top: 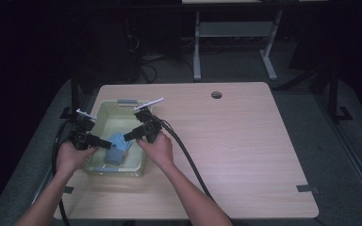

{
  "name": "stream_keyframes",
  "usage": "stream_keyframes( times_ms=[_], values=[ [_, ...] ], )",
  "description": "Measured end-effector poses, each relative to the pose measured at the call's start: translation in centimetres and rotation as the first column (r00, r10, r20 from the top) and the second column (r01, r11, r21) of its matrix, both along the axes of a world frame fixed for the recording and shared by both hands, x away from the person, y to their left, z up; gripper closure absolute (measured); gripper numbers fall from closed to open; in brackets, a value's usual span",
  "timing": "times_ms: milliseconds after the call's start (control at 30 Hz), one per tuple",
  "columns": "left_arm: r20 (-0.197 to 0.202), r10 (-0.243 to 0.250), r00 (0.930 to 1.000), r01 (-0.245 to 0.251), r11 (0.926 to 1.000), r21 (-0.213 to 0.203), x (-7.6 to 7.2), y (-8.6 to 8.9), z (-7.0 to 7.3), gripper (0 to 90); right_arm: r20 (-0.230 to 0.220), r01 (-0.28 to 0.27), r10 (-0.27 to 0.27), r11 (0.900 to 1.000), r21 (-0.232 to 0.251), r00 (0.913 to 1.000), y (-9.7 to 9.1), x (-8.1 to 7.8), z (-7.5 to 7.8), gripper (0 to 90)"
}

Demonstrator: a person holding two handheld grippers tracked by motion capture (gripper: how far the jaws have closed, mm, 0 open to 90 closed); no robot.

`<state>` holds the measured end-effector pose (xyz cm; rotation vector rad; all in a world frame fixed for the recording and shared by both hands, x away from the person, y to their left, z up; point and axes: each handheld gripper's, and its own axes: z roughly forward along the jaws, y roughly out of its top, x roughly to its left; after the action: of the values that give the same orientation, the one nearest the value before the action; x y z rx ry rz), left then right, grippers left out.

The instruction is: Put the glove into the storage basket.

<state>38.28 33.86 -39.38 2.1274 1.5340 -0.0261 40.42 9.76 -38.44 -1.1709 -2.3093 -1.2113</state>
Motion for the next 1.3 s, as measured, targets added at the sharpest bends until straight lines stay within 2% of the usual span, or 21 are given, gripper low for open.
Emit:
stream_keyframes(
  times_ms=[33,100,133,200,267,367,400,500,533,600,633,733,800,833,867,1000,1167,1300],
  values=[
    [-0.010,-0.016,0.9998,0.016,0.9995,0.028,0.2,-0.3,-0.3,70.4,0.000,0.000,0.000,1.0000,0.000,1.0000,0.0,0.0,0.0,70.4],
    [-0.027,-0.015,0.9995,0.016,0.9974,0.071,0.6,-1.0,-0.9,70.7,0.010,-0.002,0.002,1.0000,0.004,1.0000,-0.4,0.0,0.2,68.2],
    [-0.027,-0.015,0.9995,0.016,0.9974,0.071,0.6,-1.0,-0.9,70.4,0.010,-0.002,0.002,1.0000,0.004,1.0000,-0.4,0.0,0.2,68.2],
    [-0.068,-0.019,0.9975,0.027,0.9927,0.118,1.1,-1.5,-1.7,68.6,0.006,0.003,-0.003,0.9995,0.030,1.0000,-0.9,0.0,0.3,67.4],
    [-0.075,-0.024,0.9969,0.033,0.9921,0.121,1.1,-1.5,-1.8,68.3,0.001,0.004,-0.005,0.9993,0.038,1.0000,-1.1,0.0,0.3,67.0],
    [-0.043,-0.023,0.9988,0.027,0.9953,0.093,0.9,-1.3,-1.3,68.2,0.009,0.003,-0.003,0.9988,0.049,1.0000,-1.6,0.1,0.4,65.3],
    [-0.010,-0.024,0.9997,0.024,0.9973,0.069,0.7,-1.0,-0.6,67.0,0.008,0.007,-0.007,0.9986,0.053,0.9999,-1.8,0.1,0.5,64.6],
    [0.017,-0.019,0.9997,0.019,0.9993,0.031,0.4,-0.8,0.1,64.9,0.012,0.012,-0.013,0.9981,0.060,0.9998,-2.2,0.2,0.6,63.7],
    [0.054,-0.013,0.9984,0.014,0.9999,-0.003,0.0,-0.6,0.7,63.9,0.017,0.013,-0.014,0.9979,0.064,0.9998,-2.5,0.2,0.8,62.6],
    [0.059,-0.026,0.9979,0.026,0.9997,0.002,0.0,-0.5,0.8,63.2,0.014,0.014,-0.015,0.9976,0.067,0.9998,-2.7,0.1,1.0,61.6],
    [0.063,-0.015,0.9979,0.016,0.9997,-0.016,-0.1,-0.5,0.8,63.1,0.023,0.009,-0.011,0.9974,0.072,0.9997,-3.0,0.1,1.0,61.3],
    [0.075,-0.025,0.9969,0.027,0.9992,-0.030,-0.2,-0.3,1.2,61.1,0.029,0.011,-0.013,0.9971,0.075,0.9995,-3.6,0.2,1.2,59.6],
    [0.092,-0.023,0.9955,0.029,0.9972,-0.068,-0.3,-0.3,1.4,59.0,0.031,0.015,-0.017,0.9972,0.073,0.9994,-4.0,0.3,1.4,58.3],
    [0.092,-0.023,0.9955,0.029,0.9972,-0.068,-0.3,-0.3,1.4,56.7,0.031,0.017,-0.019,0.9970,0.076,0.9993,-4.3,0.3,1.5,57.6],
    [0.108,-0.031,0.9937,0.042,0.9938,-0.103,-0.3,-0.3,1.6,55.5,0.032,0.018,-0.020,0.9969,0.076,0.9993,-4.4,0.3,1.6,56.5],
    [0.127,-0.032,0.9913,0.052,0.9863,-0.157,-0.5,-0.8,1.9,49.9,0.044,0.020,-0.024,0.9967,0.079,0.9987,-5.2,0.3,2.0,54.6],
    [0.142,-0.038,0.9892,0.062,0.9830,-0.173,-0.6,-1.2,2.1,47.6,0.050,0.016,-0.020,0.9968,0.078,0.9986,-6.1,0.4,2.2,51.6],
    [0.151,-0.030,0.9881,0.061,0.9766,-0.206,-0.7,-1.4,2.3,46.9,0.046,0.019,-0.024,0.9954,0.094,0.9987,-7.0,0.4,2.5,49.5]
  ],
)
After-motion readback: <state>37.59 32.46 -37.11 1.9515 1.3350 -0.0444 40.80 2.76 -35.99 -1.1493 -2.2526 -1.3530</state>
